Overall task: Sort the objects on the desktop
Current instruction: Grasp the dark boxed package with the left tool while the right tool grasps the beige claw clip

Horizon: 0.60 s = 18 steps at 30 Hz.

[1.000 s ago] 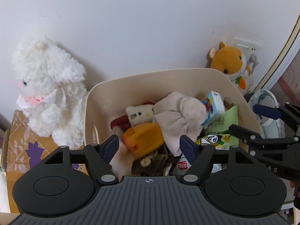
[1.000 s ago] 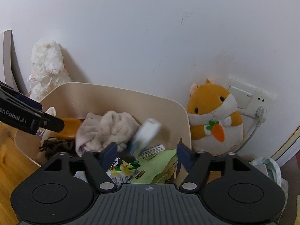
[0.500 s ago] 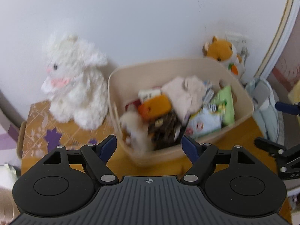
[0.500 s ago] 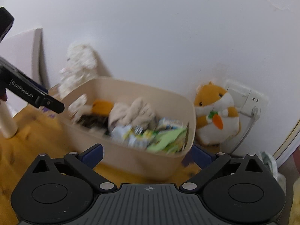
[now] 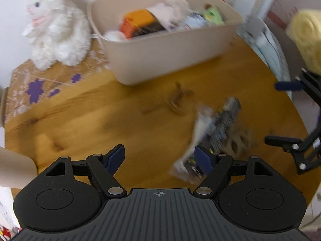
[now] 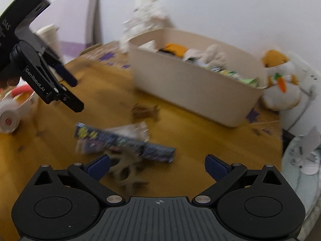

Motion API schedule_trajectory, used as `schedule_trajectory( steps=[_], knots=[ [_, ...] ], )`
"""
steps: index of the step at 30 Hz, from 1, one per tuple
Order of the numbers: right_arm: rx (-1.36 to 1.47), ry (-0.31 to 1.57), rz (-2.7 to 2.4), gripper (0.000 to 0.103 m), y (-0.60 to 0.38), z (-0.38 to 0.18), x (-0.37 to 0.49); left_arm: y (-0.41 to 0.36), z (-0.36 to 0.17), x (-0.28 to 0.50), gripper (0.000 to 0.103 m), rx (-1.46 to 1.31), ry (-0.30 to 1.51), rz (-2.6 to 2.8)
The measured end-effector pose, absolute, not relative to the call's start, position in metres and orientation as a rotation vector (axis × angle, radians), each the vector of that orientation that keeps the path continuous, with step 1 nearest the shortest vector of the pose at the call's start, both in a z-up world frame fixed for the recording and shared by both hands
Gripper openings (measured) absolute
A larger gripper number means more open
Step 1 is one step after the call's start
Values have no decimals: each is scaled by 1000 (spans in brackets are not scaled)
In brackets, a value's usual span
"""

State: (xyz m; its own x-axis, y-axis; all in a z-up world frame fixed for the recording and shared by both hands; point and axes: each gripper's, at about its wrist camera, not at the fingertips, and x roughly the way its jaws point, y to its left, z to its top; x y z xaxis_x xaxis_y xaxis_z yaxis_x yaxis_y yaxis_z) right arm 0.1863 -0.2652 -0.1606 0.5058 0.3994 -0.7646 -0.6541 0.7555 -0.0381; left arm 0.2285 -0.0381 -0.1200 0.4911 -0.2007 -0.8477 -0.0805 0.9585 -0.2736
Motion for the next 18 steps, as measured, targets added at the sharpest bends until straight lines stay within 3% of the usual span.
schedule_trajectory(
  steps=[6,13,18],
  knots=[
    [-409,851,723,101,-247,-179,178,-65,-123,224,78,-178,1063,-156],
    [-464,877,750,91,-232,-197,177,-100,-124,241,78,-3,1050,-212],
    [-471,888,743,85,-229,-203,178,-112,-132,246,70,74,1050,-228]
  ],
)
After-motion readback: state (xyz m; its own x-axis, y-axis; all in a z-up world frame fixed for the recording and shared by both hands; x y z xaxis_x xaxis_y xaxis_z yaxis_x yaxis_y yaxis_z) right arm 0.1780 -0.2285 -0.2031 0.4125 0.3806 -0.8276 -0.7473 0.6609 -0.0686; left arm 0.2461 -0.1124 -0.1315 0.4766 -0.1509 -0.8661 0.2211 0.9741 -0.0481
